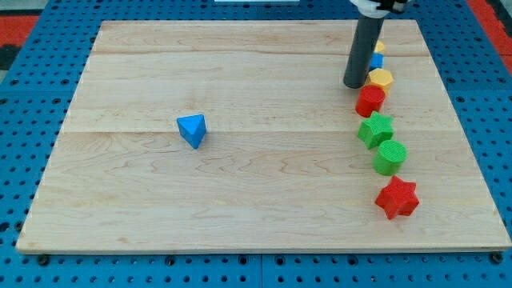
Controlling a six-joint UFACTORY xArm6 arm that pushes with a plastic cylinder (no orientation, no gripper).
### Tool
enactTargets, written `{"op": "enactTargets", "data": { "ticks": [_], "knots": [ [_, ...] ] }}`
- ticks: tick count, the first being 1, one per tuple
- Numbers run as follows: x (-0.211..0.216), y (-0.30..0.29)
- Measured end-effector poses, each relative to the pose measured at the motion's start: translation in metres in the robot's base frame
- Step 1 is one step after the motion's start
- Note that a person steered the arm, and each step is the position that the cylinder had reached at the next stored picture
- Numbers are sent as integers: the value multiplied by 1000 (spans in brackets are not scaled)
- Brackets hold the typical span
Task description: Nudge the green star right a bit
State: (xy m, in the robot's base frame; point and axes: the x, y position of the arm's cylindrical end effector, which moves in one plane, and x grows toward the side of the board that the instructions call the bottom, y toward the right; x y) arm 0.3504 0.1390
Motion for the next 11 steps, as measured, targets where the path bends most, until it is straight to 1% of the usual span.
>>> {"op": "enactTargets", "data": {
  "ticks": [1,2,3,4,5,6,7,8,10,11],
  "knots": [
    [13,-3],
    [24,17],
    [31,20],
    [31,-13],
    [47,-58],
    [55,-56],
    [81,-43],
    [93,-25],
    [93,2],
    [93,-2]
  ]
}}
